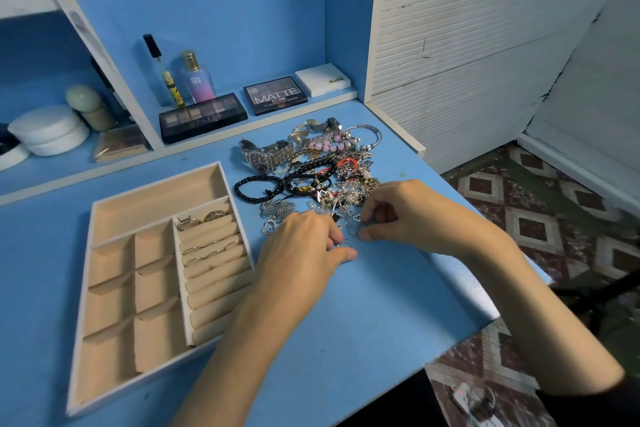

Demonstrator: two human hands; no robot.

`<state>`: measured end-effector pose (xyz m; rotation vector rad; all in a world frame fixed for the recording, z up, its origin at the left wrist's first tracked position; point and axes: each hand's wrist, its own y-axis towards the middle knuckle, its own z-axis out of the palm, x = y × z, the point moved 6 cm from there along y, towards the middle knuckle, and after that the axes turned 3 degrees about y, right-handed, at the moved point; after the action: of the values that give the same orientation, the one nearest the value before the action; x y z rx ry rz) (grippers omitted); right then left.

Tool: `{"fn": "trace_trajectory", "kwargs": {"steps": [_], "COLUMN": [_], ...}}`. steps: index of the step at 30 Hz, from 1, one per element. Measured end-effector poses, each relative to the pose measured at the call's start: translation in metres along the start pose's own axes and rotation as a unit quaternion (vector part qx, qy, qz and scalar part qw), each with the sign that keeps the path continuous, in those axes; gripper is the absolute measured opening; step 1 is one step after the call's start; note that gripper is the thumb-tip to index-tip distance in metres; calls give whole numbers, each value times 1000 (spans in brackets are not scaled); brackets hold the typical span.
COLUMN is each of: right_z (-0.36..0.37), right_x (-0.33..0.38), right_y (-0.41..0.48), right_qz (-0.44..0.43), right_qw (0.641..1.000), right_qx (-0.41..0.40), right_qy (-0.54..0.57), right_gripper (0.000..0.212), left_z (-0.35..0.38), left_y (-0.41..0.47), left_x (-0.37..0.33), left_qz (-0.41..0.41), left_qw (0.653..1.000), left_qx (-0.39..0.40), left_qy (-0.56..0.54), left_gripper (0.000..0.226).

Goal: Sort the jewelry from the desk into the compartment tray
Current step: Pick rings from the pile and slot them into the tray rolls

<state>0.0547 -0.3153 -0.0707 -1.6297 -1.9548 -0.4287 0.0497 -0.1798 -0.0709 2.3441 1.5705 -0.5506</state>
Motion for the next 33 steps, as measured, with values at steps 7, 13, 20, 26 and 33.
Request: {"fn": "trace_trajectory", "kwargs": {"steps": [7,13,20,26,33], "right_z": [0,-9,-16,-7,31], "right_x": [8,11,19,26,66], "right_y": [-2,-1,2,5,25], "right_qz": [-14,-22,-44,-60,-97], "right_qw": [1000,997,987,975,953], "right_qx": [-14,-65,-138,-172,-136], "right_qy": [21,39,65,126,254], "right_gripper": [22,16,8,4,6], "left_z": [-1,3,1,-34,-84], "left_y": [0,-1,-3,-20,-58], "left_x": [1,2,1,20,88], "left_qz": [-12,-22,7,-4,-51], "left_qw": [1000,997,993,977,959], "left_qx": [-2,-3,-18,-93,-208], "left_qy": [-23,-73,-120,-190,-186], "left_gripper": [23,20,12,5,14]}}
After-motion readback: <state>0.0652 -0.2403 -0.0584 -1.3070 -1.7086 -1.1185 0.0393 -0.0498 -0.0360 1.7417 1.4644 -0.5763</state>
